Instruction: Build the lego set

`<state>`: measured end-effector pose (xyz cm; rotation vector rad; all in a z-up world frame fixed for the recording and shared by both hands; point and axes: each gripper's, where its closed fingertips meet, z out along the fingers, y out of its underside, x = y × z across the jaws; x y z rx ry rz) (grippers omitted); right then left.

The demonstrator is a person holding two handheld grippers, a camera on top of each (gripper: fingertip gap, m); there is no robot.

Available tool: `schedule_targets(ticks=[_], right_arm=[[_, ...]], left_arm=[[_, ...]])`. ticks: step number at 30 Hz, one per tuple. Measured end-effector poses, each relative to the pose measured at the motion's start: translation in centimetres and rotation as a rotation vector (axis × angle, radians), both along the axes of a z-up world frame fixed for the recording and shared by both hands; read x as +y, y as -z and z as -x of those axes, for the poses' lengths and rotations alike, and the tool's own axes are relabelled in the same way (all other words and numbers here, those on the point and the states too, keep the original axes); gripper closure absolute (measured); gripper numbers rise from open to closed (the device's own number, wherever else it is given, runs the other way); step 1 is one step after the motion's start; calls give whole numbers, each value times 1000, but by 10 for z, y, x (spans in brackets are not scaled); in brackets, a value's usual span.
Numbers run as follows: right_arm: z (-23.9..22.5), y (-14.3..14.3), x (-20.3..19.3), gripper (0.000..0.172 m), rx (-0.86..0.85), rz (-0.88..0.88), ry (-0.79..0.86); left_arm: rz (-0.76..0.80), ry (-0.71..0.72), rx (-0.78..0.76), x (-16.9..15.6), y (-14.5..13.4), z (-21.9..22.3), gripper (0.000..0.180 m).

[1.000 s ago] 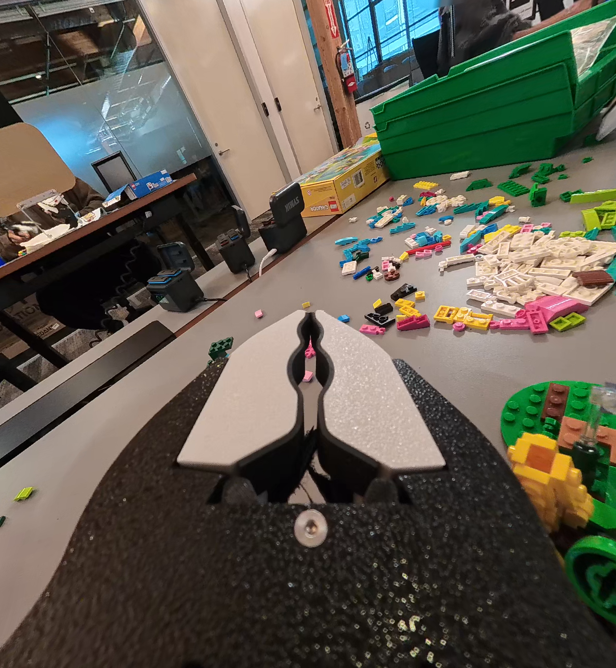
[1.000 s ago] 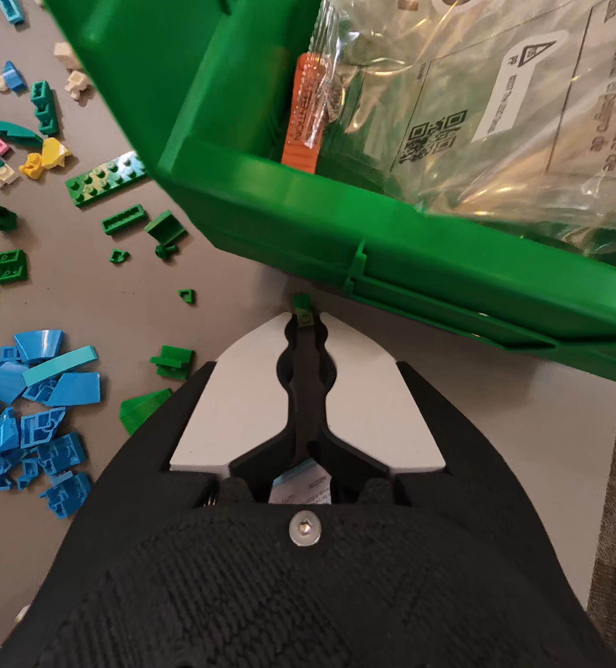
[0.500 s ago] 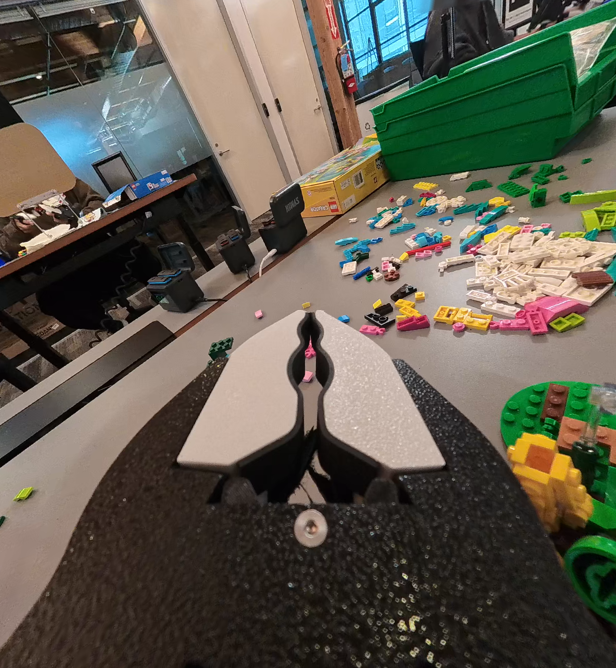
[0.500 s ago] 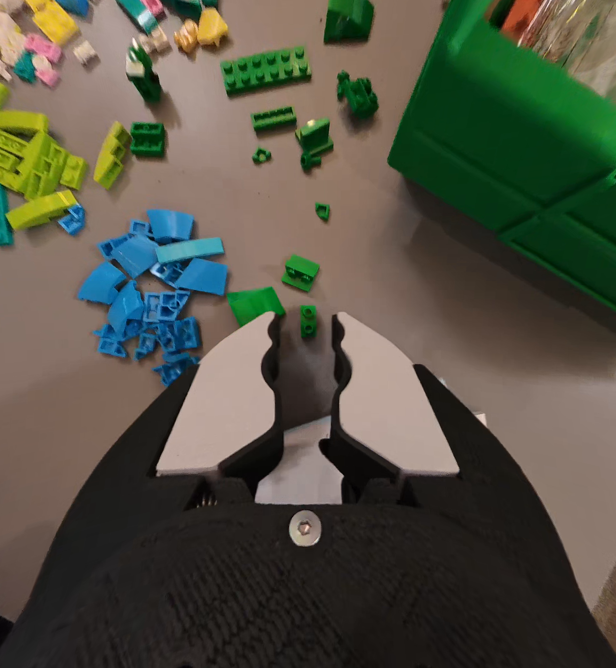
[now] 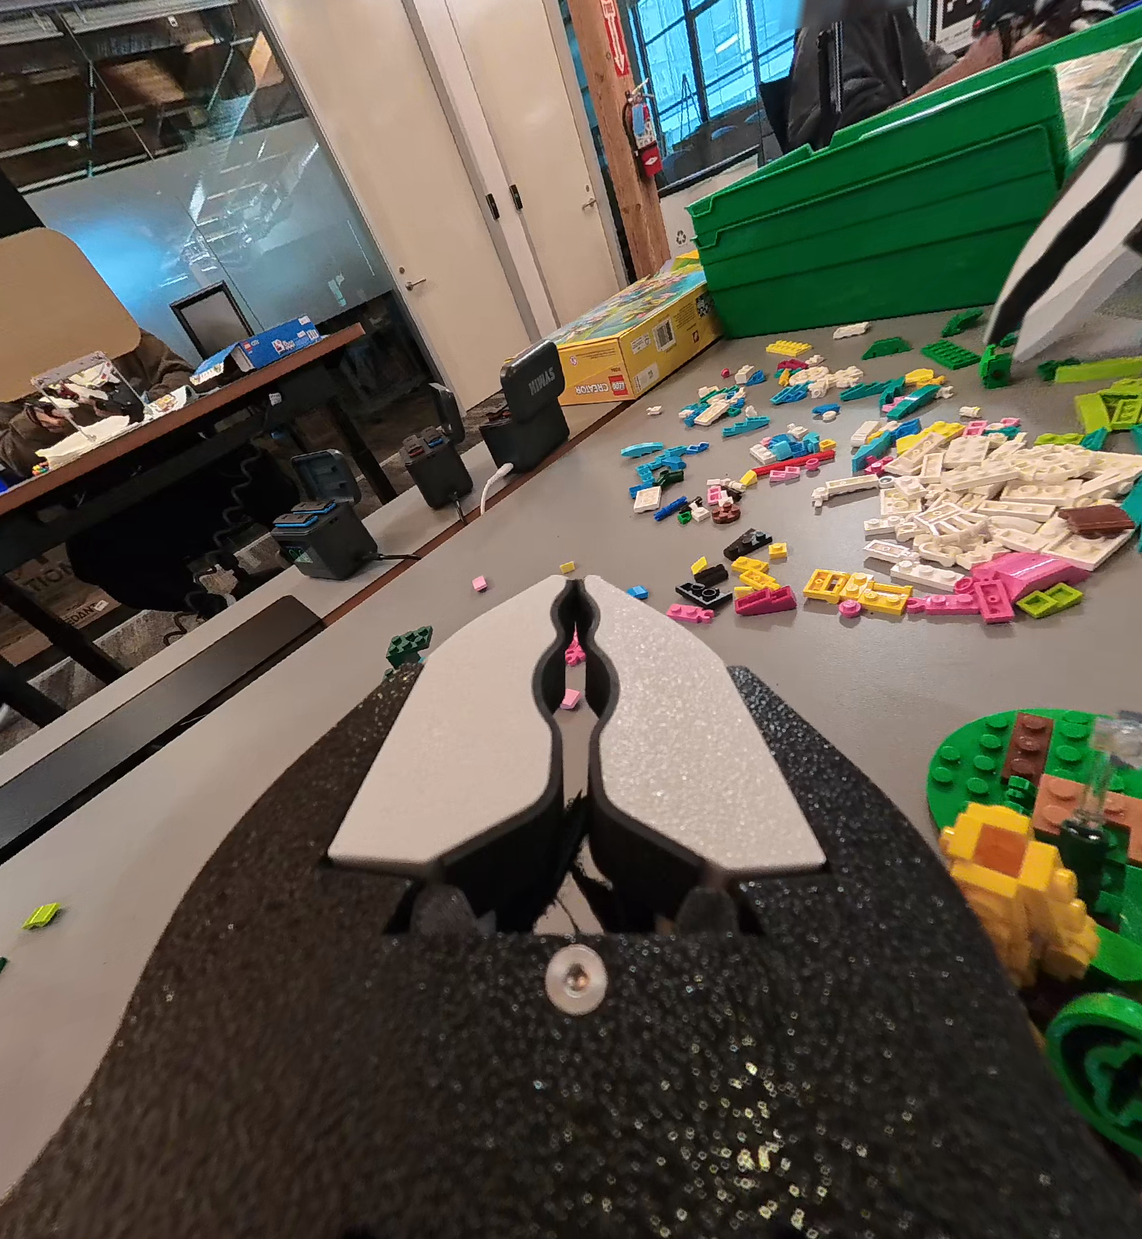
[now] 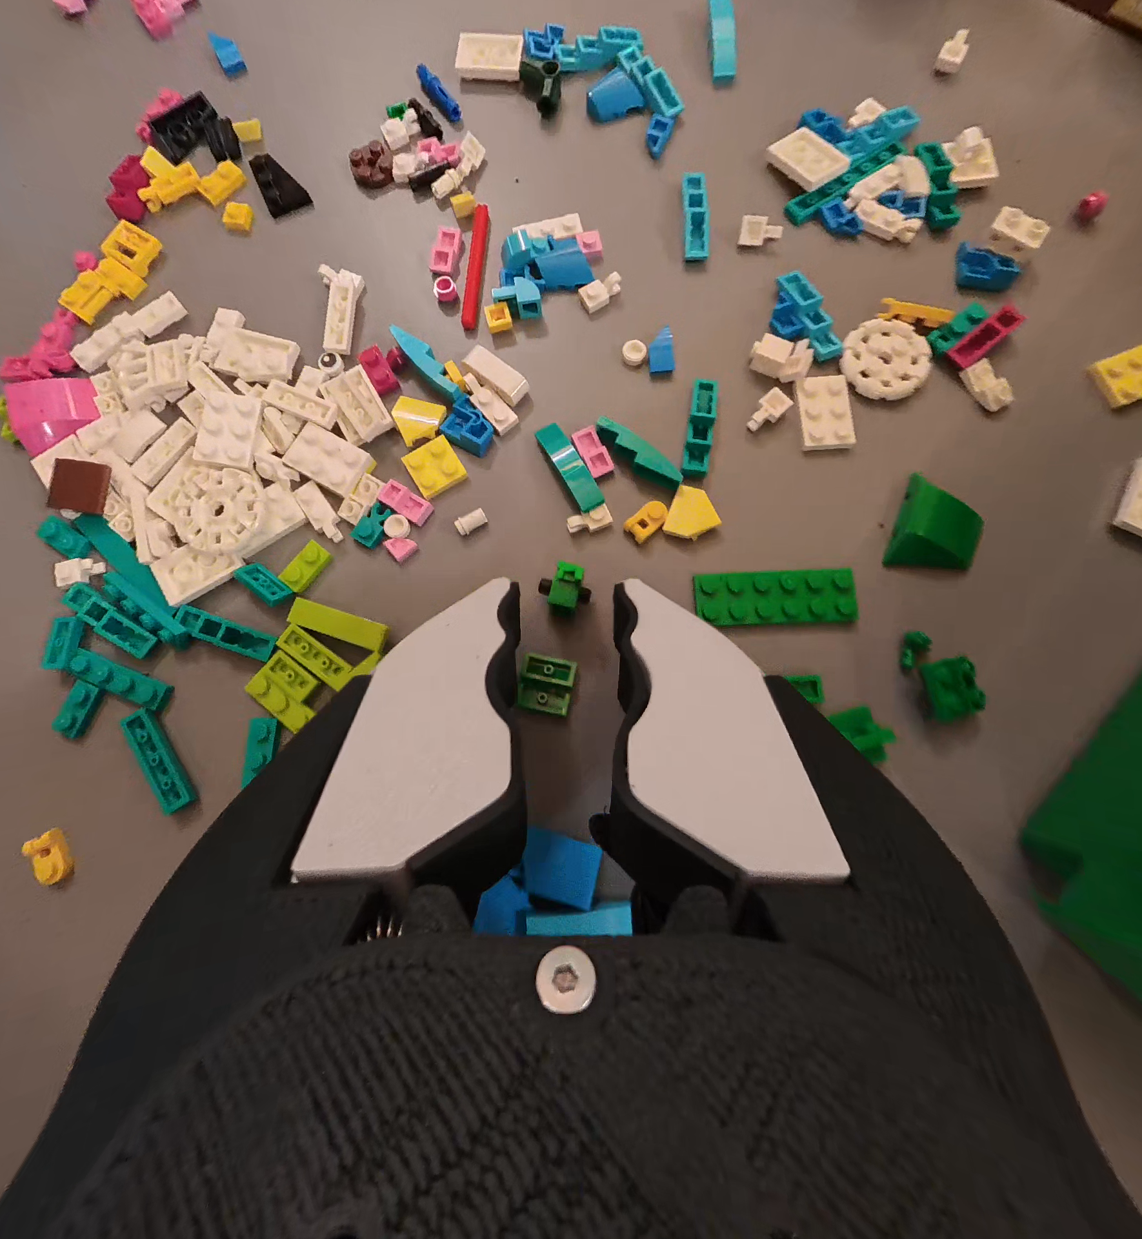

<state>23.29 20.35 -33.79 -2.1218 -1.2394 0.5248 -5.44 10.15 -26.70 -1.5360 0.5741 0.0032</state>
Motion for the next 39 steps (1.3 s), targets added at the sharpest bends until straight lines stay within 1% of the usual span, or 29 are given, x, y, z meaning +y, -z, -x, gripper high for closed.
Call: schedule_targets(ticks=[2, 4, 5, 9, 12, 15, 19, 21, 24, 28, 33, 36, 39], right_arm=[[3, 4, 0, 151, -22, 3, -16], [3, 6, 0, 161, -39, -6, -19], [1, 6, 1, 162, -47, -14, -13], [-20, -3, 3, 163, -42, -34, 37], [-43, -8, 4, 163, -25, -32, 96], [-69, -4, 6, 163, -77, -41, 148], [-84, 3, 5, 162, -130, -35, 167], [-79, -2, 5, 153, -111, -71, 156], [-50, -10, -8, 151, -27, -59, 50], [-34, 10, -18, 149, -150, -32, -57], [-19, 15, -17, 145, -110, 34, -61], [-17, 15, -17, 151, -103, 58, -58], [-21, 15, -16, 151, -121, 74, -38]], left_arm=[[1, 1, 2, 0, 0, 0, 180], [1, 1, 3, 0, 0, -1, 180], [1, 1, 2, 0, 0, 0, 180], [0, 1, 1, 0, 0, -1, 180], [1, 1, 3, 0, 0, -1, 180], [1, 1, 2, 0, 0, -1, 180], [1, 1, 4, 0, 1, -1, 180], [1, 2, 5, 0, 1, -2, 180], [1, 2, 6, 0, 1, -2, 180], [0, 2, 5, 0, 1, -2, 180], [0, 3, 5, 0, 1, -2, 180], [0, 4, 4, 0, 1, -3, 180], [0, 4, 3, 0, 0, -3, 180]])
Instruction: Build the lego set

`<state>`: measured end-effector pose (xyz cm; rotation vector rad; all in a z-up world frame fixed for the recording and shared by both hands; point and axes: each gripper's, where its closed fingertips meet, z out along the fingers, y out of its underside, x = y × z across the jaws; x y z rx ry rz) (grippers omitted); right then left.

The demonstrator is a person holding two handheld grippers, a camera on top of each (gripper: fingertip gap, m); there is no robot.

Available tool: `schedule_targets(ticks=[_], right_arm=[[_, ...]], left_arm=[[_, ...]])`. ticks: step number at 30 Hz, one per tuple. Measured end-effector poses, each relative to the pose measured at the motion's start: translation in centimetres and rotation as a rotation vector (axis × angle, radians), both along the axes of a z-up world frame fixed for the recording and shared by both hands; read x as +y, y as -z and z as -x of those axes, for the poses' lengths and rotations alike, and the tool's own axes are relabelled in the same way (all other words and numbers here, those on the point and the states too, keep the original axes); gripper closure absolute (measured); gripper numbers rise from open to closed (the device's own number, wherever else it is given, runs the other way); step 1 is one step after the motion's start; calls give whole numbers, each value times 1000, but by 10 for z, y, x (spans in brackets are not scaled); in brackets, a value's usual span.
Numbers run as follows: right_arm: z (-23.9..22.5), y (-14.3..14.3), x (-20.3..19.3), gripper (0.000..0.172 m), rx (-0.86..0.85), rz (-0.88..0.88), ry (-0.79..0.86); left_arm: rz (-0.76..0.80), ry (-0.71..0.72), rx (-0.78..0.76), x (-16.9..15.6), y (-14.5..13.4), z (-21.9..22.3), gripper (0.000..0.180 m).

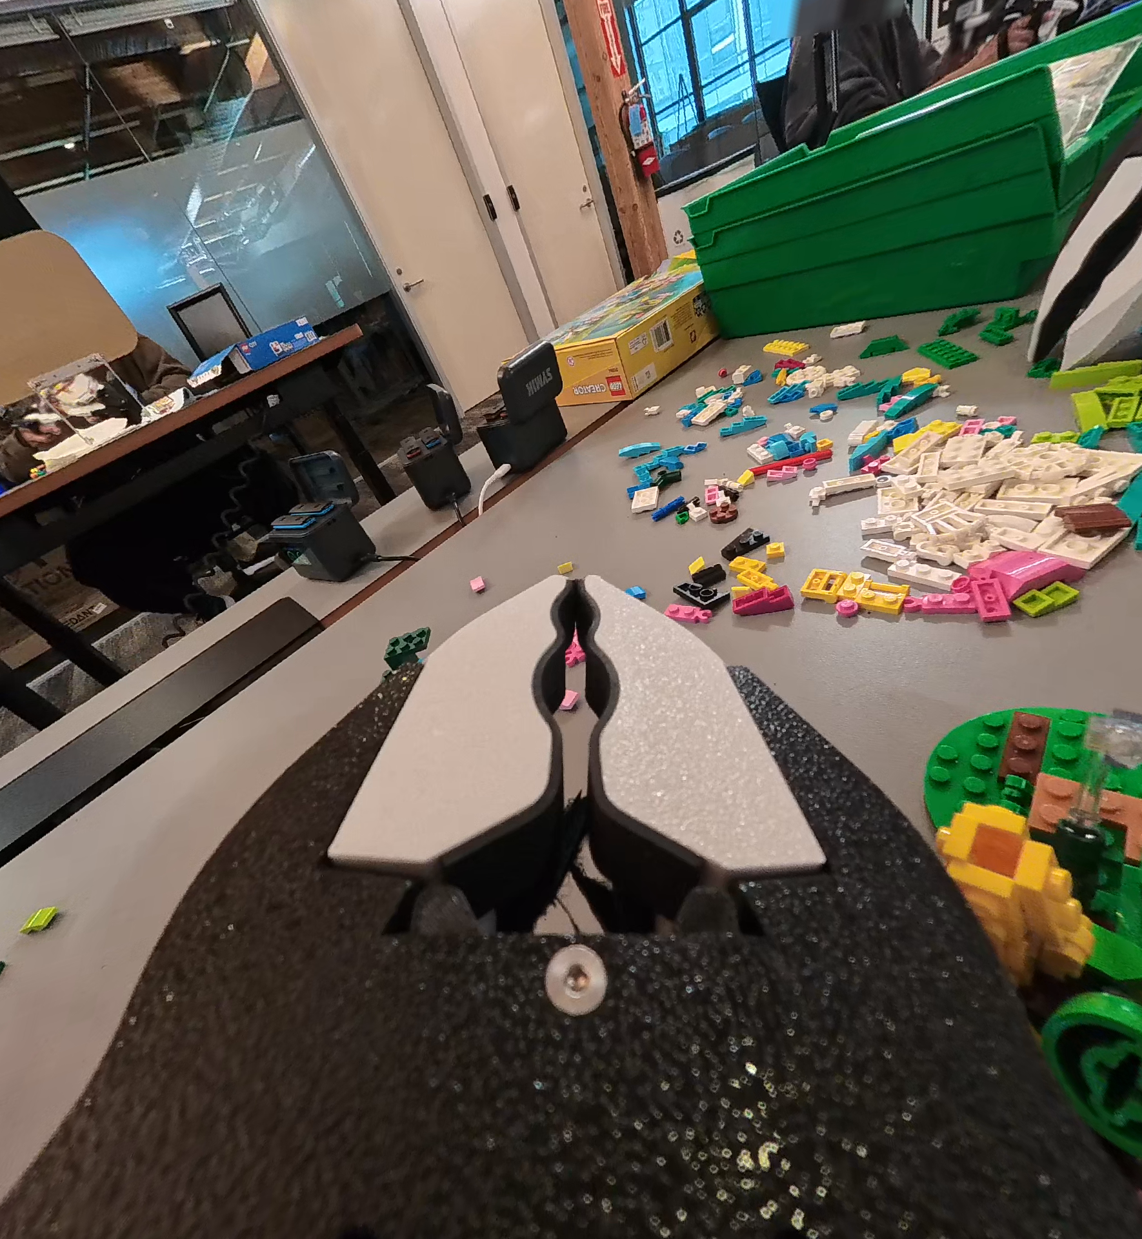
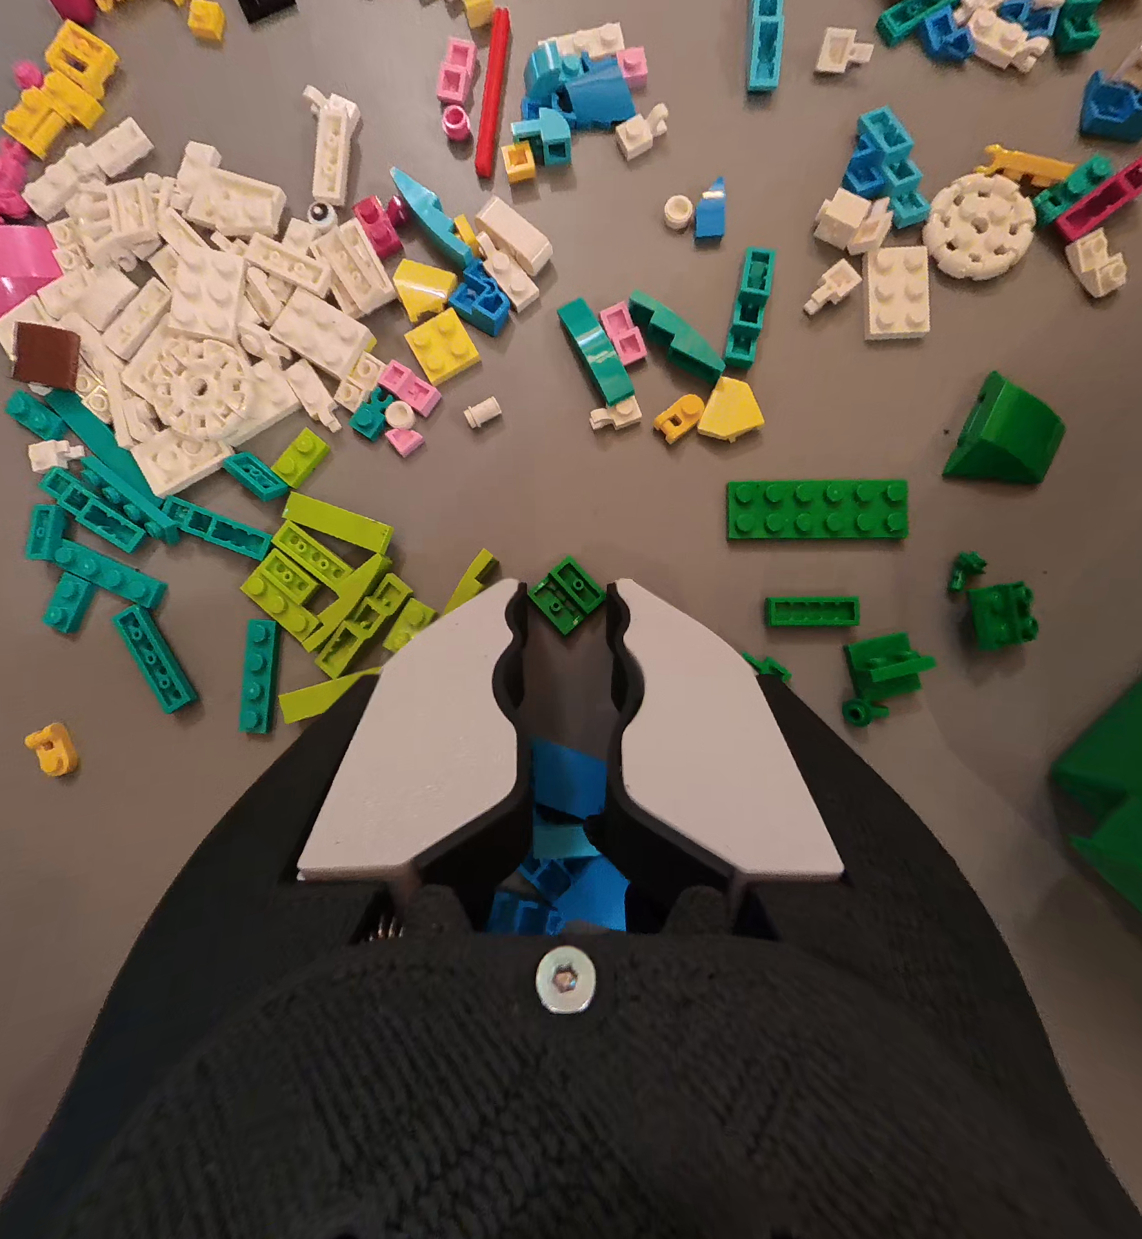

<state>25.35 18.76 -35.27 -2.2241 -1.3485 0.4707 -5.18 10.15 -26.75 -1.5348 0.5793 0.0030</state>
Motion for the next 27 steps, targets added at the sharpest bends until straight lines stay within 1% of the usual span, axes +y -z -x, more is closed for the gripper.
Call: schedule_targets(ticks=[8, 10, 13, 15, 17, 19, 22, 27], right_arm=[[-45, -6, 14, 151, -92, -88, 135], [-53, -4, 14, 151, -118, -98, 145], [-51, -5, 12, 150, -124, -115, 127], [-44, -11, 11, 144, -105, -136, 118], [-32, -22, 12, 141, -65, -177, 107], [-16, -33, 10, 141, -22, -226, 82], [15, -43, 0, 143, 35, -245, 13], [70, -46, -14, 146, 85, -210, -117]], left_arm=[[0, -1, -9, 0, -1, 0, 180], [0, -1, -11, 0, -1, 1, 180], [0, 0, -9, 0, -1, 0, 180], [0, 0, -8, 0, 0, 0, 180], [0, 0, -9, 0, -1, 0, 180], [0, 0, -10, 0, -1, 1, 180], [0, 0, -10, 0, -1, 1, 180], [-1, 0, -12, 0, -1, 1, 180]])
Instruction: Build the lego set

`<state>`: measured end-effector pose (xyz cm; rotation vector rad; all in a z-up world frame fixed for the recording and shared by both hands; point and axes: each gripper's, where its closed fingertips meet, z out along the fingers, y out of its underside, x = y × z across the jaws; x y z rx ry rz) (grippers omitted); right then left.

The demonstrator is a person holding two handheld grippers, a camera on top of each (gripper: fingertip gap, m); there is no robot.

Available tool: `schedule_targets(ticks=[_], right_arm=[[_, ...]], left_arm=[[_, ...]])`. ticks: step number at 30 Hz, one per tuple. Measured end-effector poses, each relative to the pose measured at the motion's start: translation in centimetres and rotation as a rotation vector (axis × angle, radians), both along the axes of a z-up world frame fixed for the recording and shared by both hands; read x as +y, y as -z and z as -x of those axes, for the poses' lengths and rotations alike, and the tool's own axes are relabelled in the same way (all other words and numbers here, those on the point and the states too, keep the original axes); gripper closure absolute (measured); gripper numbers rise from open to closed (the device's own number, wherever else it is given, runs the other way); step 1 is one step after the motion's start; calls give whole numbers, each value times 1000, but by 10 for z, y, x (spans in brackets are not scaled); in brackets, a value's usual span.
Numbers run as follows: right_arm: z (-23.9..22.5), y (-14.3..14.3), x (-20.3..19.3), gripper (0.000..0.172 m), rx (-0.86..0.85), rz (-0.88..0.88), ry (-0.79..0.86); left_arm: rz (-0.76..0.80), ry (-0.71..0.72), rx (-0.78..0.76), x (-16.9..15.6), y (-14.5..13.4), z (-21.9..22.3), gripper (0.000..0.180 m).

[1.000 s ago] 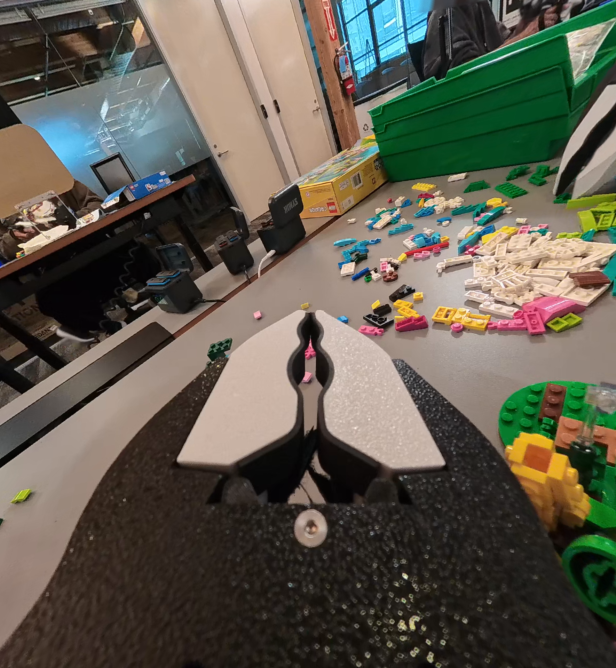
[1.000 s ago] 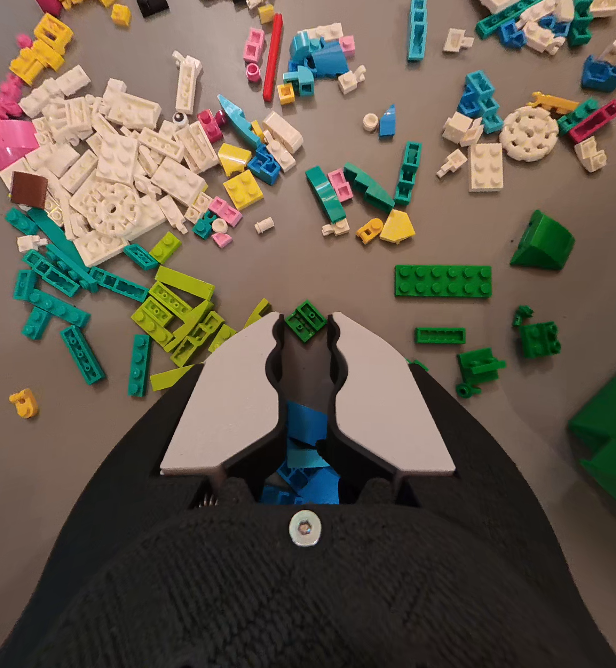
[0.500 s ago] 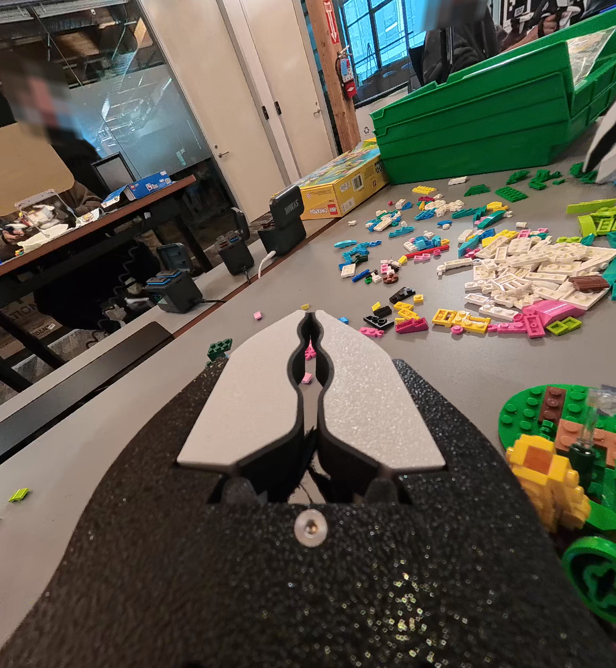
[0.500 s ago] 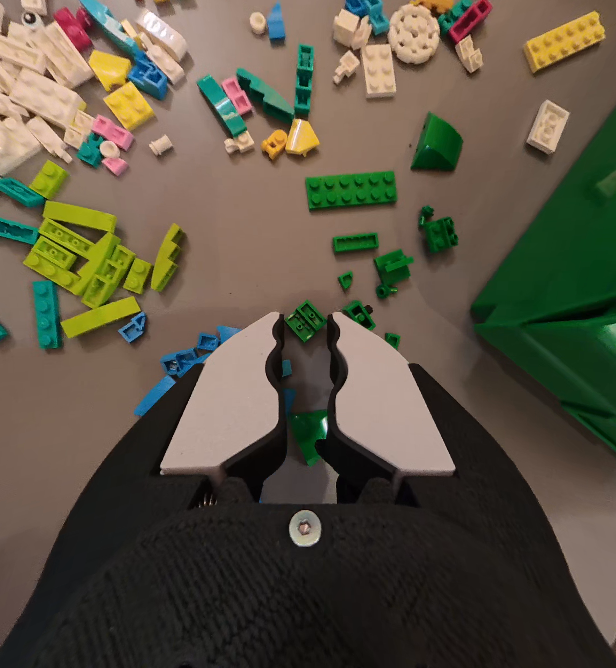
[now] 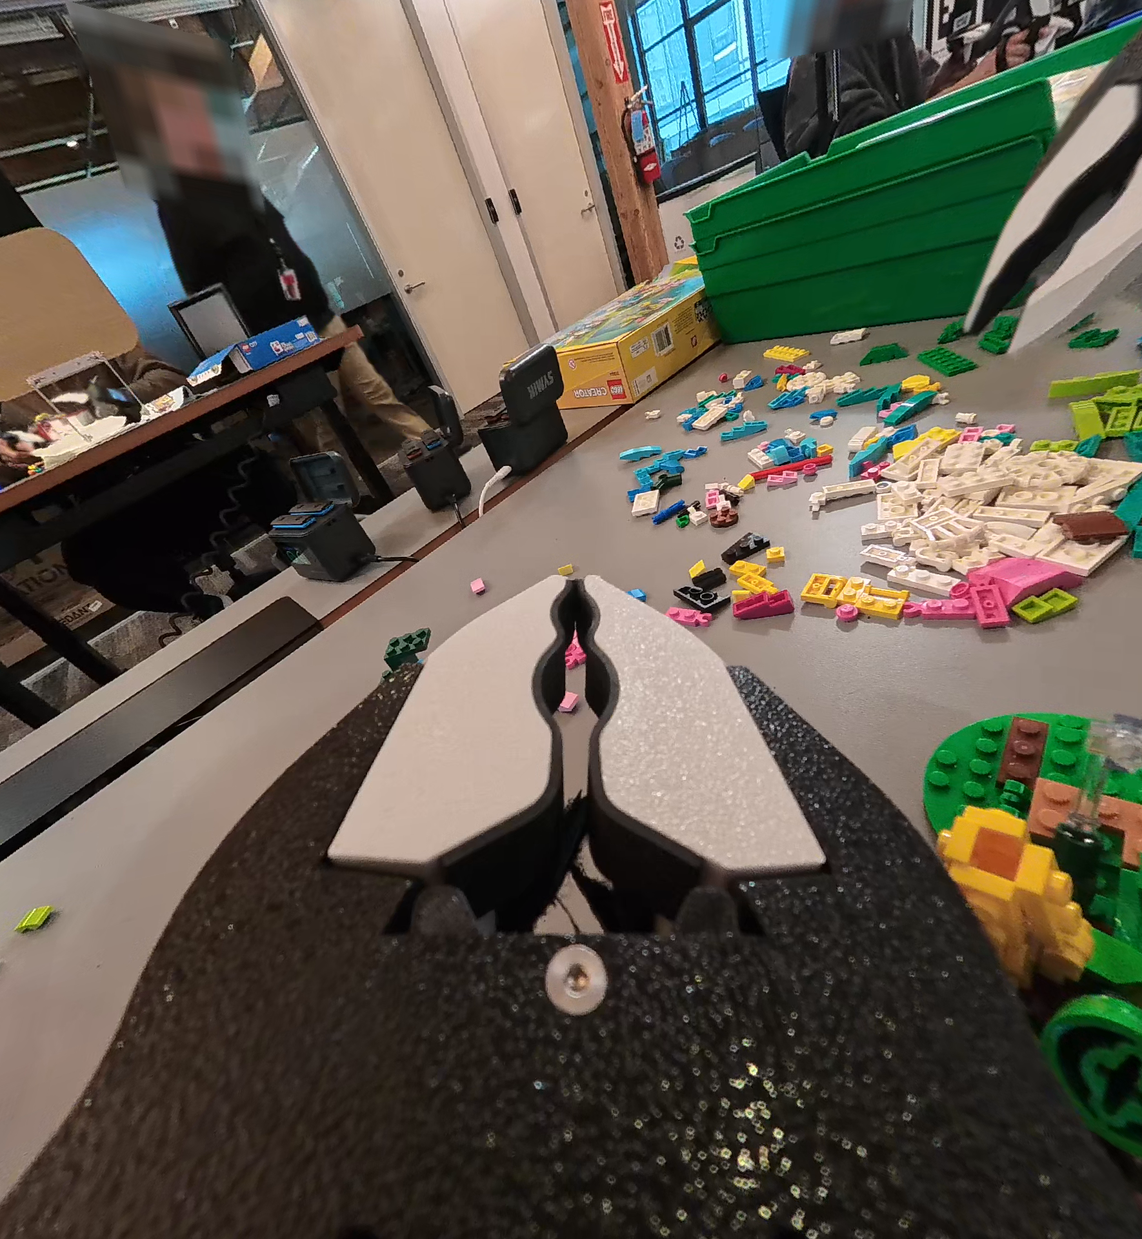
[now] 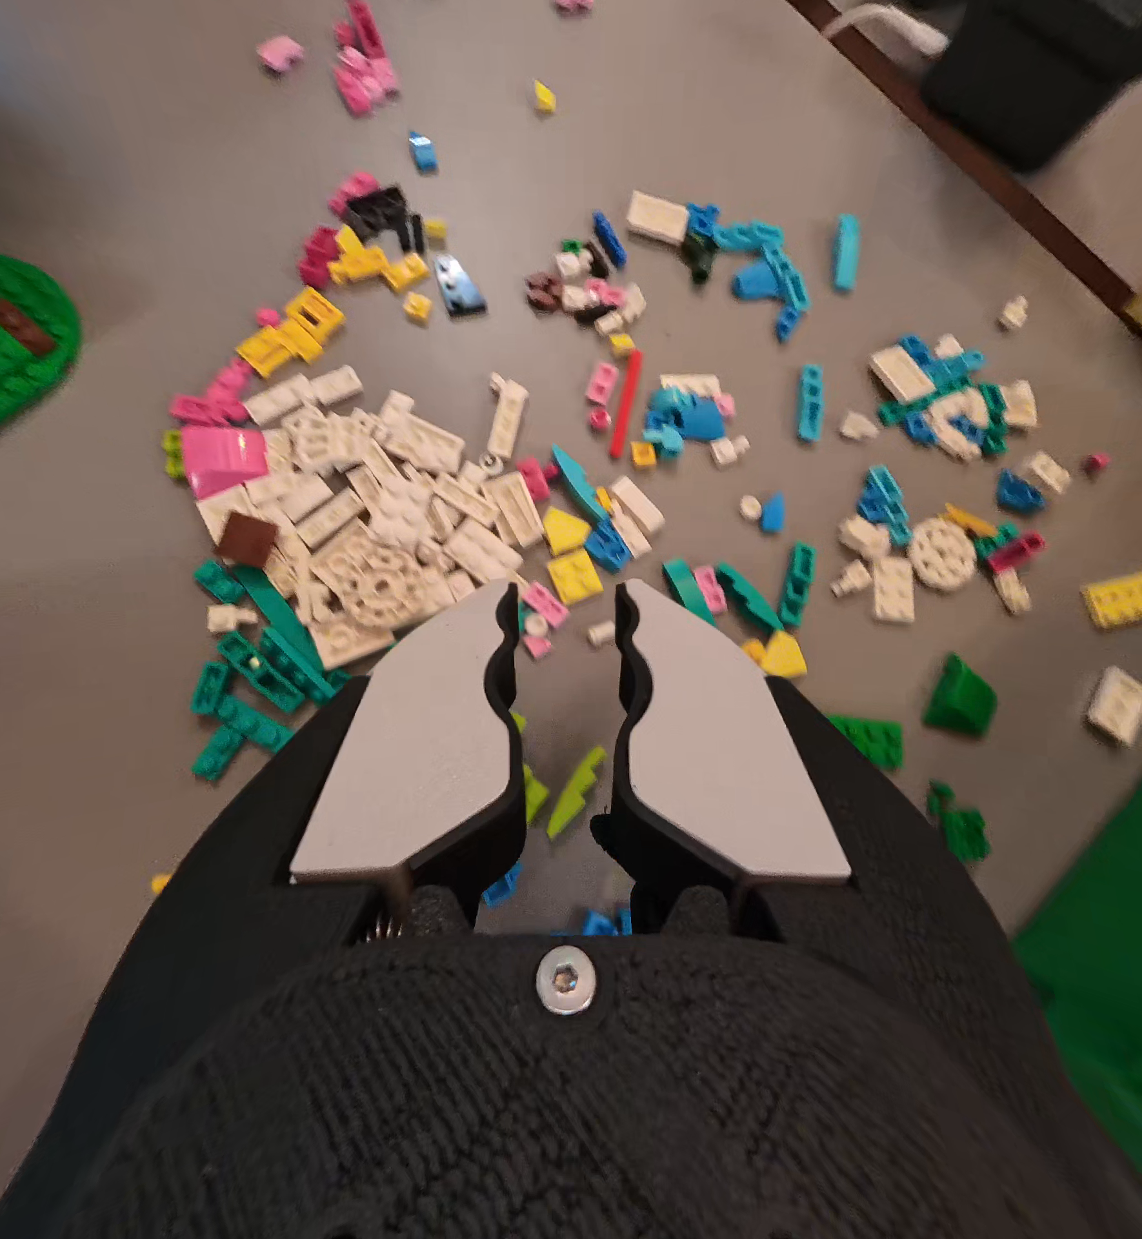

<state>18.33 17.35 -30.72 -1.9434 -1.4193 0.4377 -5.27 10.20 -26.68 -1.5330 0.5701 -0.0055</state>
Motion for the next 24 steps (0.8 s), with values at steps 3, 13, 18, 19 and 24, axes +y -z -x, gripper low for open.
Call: schedule_targets(ticks=[3, 13, 18, 19, 24], right_arm=[[27, -3, -7, 147, 22, -13, -50], [58, -8, -31, 150, 159, -14, -61], [52, -17, -27, 152, 208, -19, -11], [55, -21, -26, 152, 230, -17, -8], [65, -22, -27, 153, 246, -15, -33]], left_arm=[[0, 1, 1, 0, 0, 0, 180], [0, 5, -3, 0, 0, 0, 180], [1, 8, 1, 1, 0, -1, 180], [1, 9, 1, 1, 1, -1, 180], [1, 8, -1, 1, 0, -1, 180]])
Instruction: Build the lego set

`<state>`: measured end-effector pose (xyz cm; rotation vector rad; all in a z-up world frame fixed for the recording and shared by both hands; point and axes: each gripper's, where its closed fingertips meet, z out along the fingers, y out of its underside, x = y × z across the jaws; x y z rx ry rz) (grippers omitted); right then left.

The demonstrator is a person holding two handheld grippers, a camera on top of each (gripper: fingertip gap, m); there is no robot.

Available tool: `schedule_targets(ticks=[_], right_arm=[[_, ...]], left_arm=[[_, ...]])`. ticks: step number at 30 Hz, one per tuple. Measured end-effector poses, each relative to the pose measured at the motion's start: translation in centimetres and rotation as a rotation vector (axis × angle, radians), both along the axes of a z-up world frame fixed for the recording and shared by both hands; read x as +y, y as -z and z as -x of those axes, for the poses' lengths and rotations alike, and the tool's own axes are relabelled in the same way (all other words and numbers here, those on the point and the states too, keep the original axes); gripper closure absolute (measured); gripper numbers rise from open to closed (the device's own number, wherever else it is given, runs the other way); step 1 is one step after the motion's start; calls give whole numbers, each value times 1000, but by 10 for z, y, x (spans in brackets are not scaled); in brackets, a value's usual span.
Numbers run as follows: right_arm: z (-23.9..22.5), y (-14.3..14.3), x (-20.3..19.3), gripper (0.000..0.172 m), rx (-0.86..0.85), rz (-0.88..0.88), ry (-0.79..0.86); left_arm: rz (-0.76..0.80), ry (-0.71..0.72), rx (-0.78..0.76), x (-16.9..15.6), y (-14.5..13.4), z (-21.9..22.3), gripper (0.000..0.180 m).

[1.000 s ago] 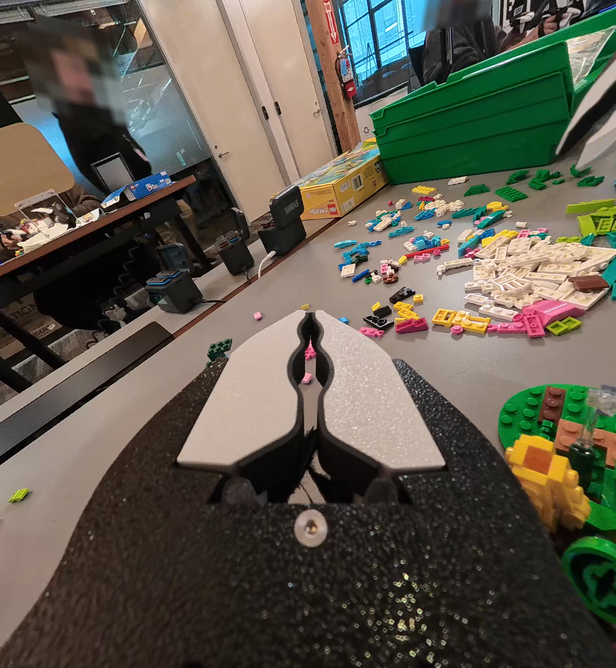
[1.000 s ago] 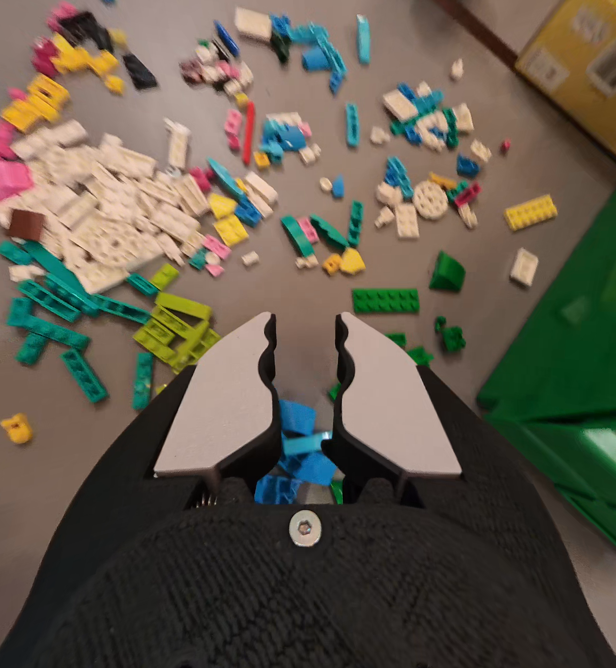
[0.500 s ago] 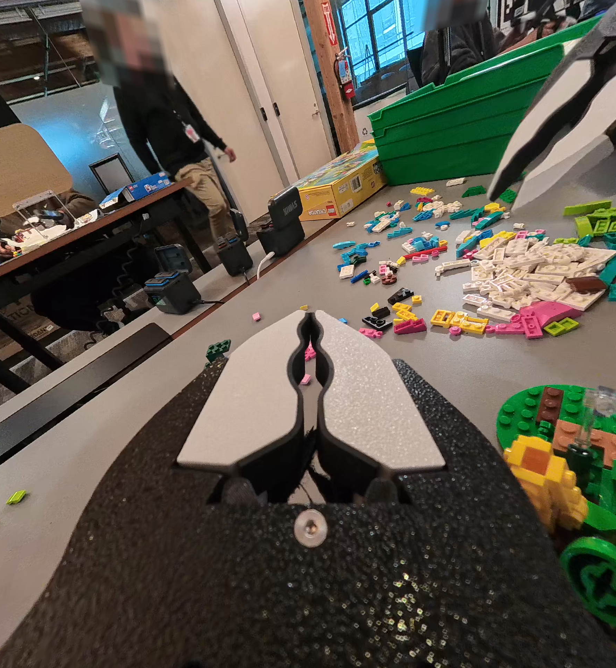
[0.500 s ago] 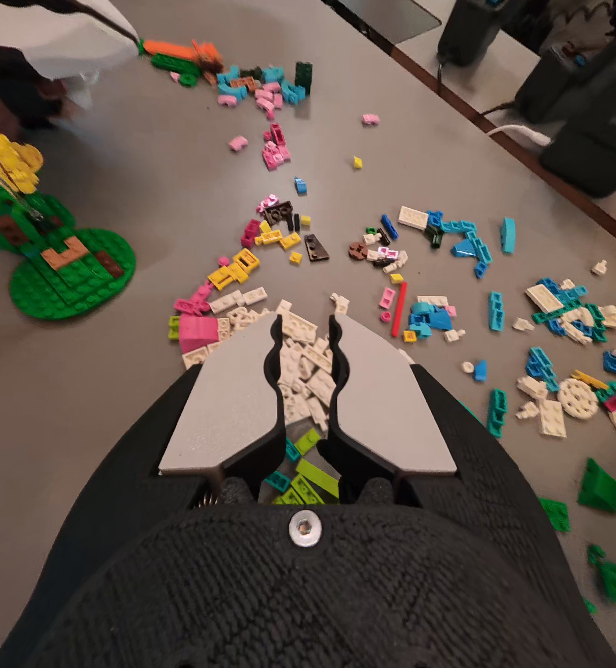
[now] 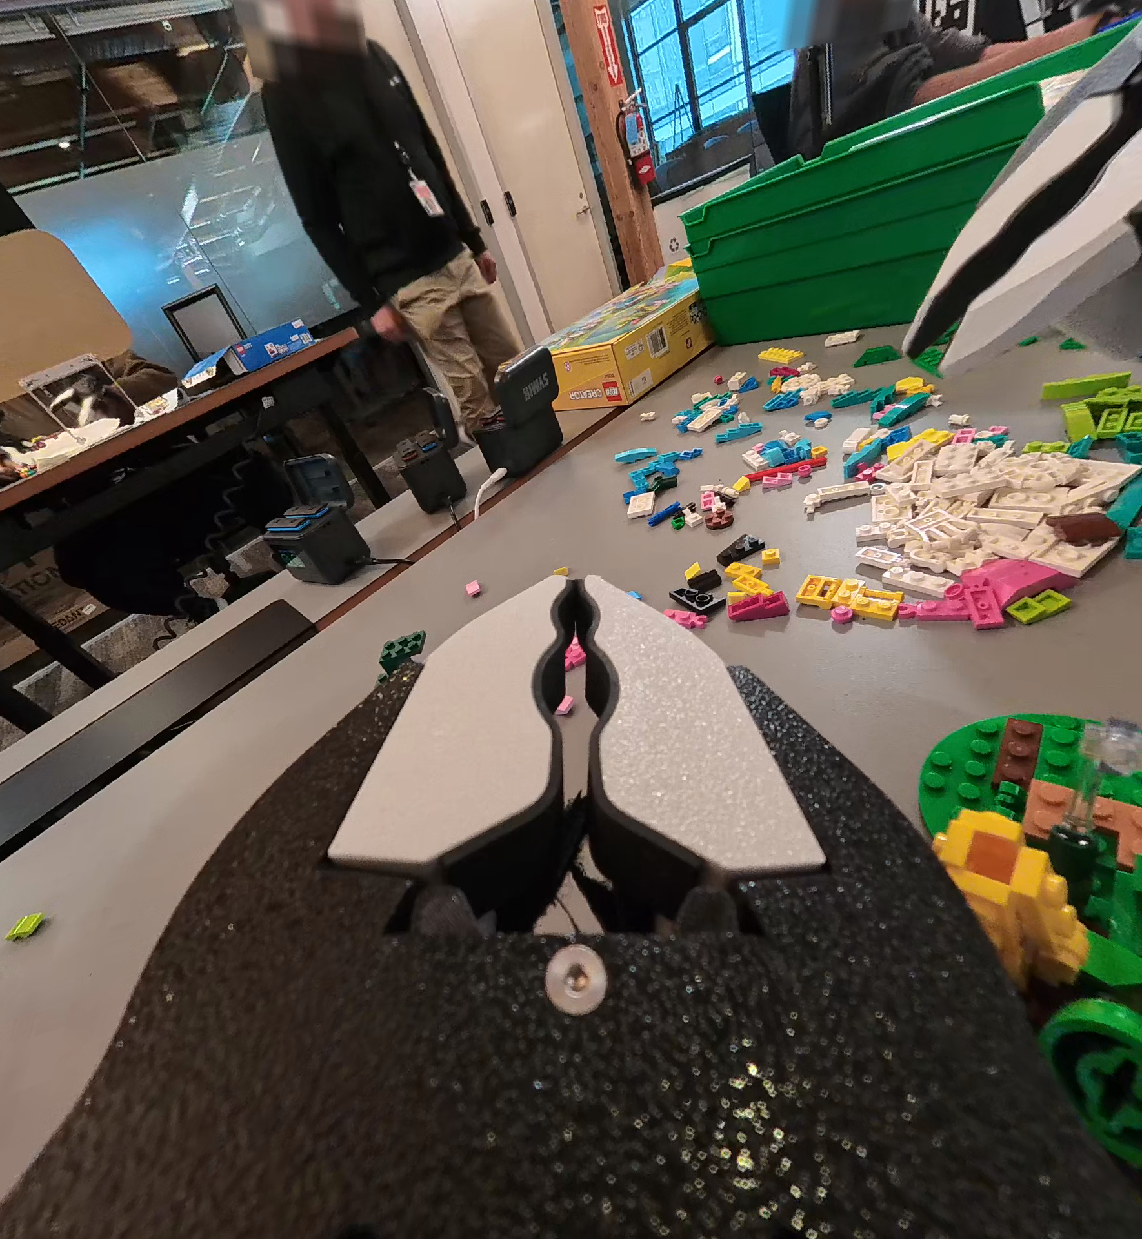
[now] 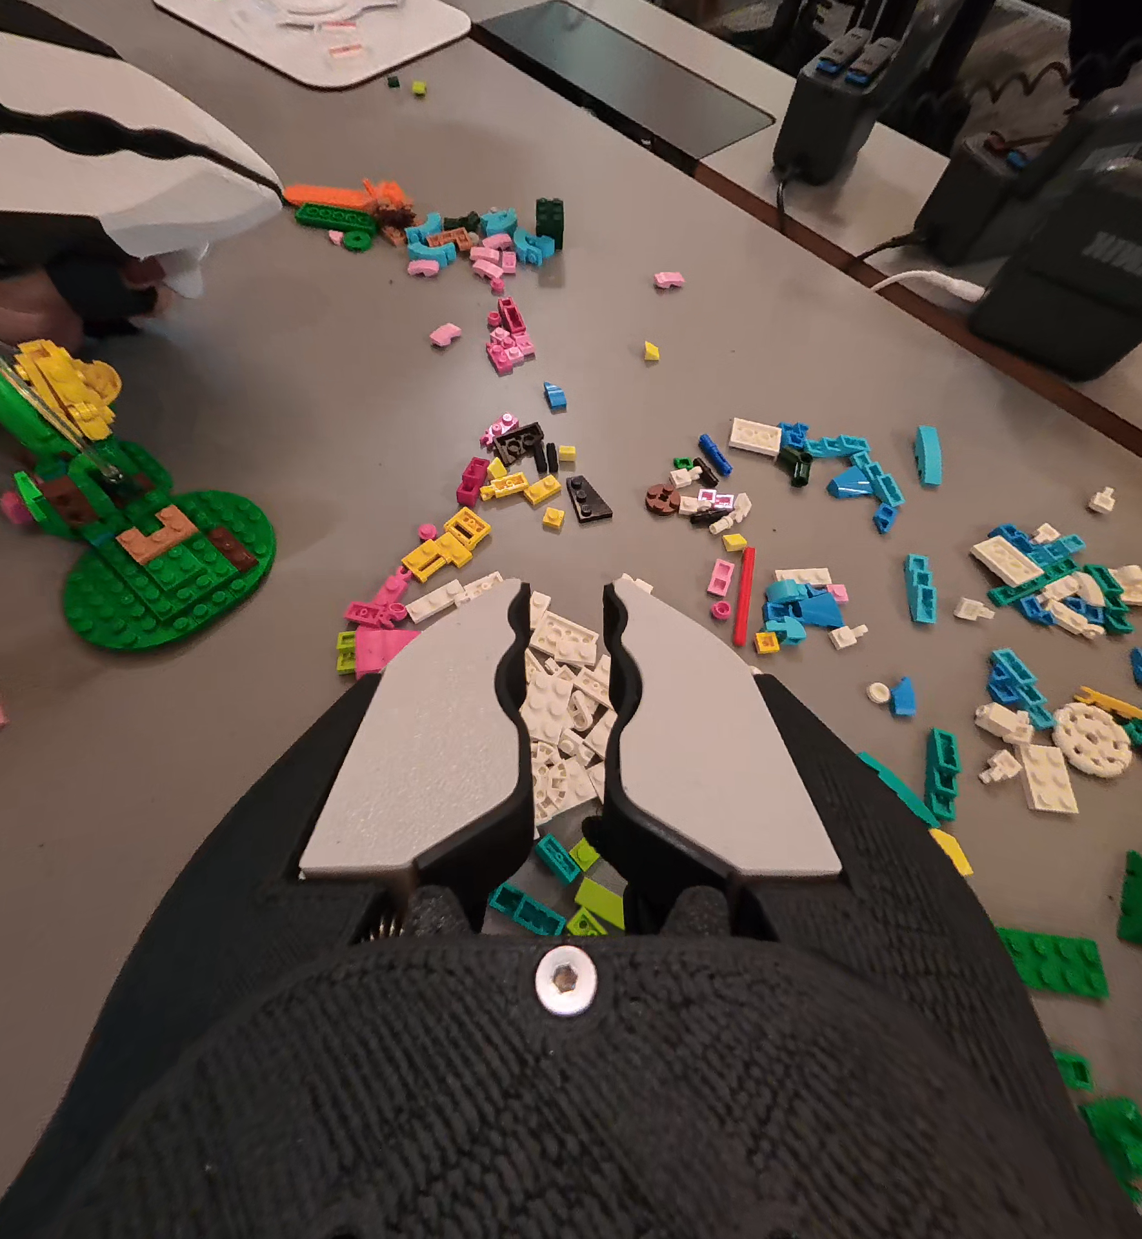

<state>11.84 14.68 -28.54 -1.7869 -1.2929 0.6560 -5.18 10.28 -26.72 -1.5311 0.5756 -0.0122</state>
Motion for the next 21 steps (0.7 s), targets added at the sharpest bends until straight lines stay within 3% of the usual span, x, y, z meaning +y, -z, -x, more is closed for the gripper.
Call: schedule_targets(ticks=[9, 13, 17, 21], right_arm=[[2, 7, -8, 153, -18, 16, -27], [2, 1, -16, 154, -14, 0, -37], [2, -2, -22, 153, -5, -1, -43], [11, -15, -22, 152, 45, -61, -24]], left_arm=[[-58, -33, 25, -5, -12, 1, 180], [-156, -97, 43, -20, -41, 4, 163], [-206, -219, -138, -45, -81, 44, 139], [-82, -398, -241, -91, -75, 106, 108]])
